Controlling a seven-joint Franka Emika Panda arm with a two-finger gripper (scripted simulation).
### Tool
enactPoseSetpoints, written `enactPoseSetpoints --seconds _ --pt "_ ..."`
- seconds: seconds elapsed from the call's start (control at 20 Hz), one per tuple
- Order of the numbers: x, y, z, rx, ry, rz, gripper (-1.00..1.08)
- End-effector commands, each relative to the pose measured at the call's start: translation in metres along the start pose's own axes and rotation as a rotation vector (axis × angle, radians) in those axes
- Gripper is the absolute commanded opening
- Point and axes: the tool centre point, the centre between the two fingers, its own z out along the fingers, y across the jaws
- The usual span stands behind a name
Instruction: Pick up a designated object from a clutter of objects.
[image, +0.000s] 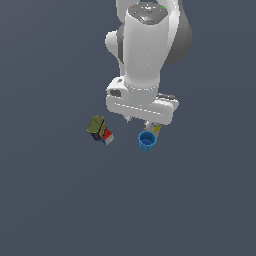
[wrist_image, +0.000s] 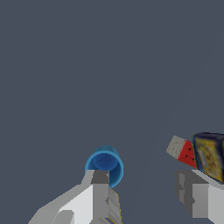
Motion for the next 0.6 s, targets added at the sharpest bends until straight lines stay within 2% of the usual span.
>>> enactPoseSetpoints --seconds 0.0,0.55 --pt "-0.002 -0.005 0.011 -0.007 -0.003 0.049 0.28" --pt "-0.014 -0.028 0.058 -0.039 -0.011 0.256 0.28"
